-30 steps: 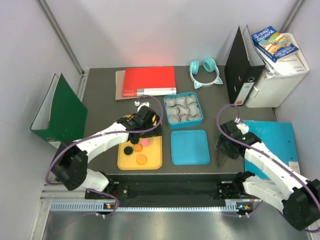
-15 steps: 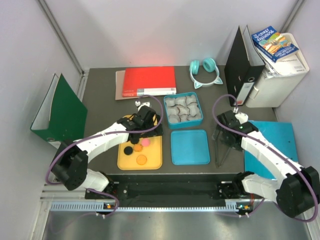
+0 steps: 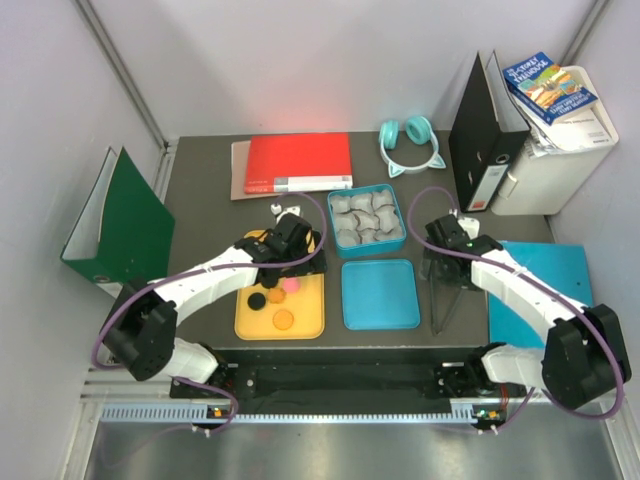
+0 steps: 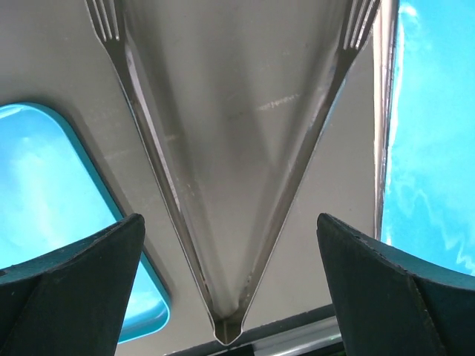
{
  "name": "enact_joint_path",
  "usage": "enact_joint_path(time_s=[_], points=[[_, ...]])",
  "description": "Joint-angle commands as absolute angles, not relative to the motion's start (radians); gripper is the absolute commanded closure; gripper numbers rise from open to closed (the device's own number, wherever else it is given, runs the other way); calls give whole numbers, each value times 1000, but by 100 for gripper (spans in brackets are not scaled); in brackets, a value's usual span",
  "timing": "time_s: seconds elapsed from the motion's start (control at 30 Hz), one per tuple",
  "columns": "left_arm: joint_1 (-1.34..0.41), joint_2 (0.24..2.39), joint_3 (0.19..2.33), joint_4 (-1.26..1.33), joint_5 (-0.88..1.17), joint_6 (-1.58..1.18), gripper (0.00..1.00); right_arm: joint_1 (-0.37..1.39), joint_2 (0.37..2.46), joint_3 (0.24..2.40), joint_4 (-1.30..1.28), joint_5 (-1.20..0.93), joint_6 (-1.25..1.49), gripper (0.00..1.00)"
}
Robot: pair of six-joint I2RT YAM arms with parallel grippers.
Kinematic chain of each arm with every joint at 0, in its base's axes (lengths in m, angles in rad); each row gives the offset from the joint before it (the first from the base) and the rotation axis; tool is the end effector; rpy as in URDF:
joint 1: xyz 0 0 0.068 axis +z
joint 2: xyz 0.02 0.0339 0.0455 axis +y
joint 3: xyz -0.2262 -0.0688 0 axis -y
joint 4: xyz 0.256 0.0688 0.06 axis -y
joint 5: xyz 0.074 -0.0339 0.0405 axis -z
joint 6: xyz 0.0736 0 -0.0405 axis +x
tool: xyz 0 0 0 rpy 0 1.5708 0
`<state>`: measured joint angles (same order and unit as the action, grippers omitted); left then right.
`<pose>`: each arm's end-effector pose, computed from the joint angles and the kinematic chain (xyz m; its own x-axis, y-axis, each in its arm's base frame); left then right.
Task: Pack the cookies
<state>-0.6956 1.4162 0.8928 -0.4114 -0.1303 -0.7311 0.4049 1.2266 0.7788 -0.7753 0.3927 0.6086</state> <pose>0.2550 -0.2004 0.1428 -0.8445 -0.1574 -0.5120 0.0166 0.9477 -0.3188 0.2398 0.0721 0.1362 -0.8485 0.2110 -0.4852 0.2938 0.9506 -0.1004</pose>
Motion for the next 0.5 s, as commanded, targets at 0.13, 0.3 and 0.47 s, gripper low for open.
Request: enact_joint_path(time_s=[0.13,0.3,0.47], points=[[-701,1410,870,-364,-117,-742,2,399,1267,772,-724,350,587,1],[-701,1405,861,-361,-123,-745,2,399,1259,743,-729,342,612,1],[-703,1416,862,-356,-115,-746,2,399,1259,719,-729,336,627,1]])
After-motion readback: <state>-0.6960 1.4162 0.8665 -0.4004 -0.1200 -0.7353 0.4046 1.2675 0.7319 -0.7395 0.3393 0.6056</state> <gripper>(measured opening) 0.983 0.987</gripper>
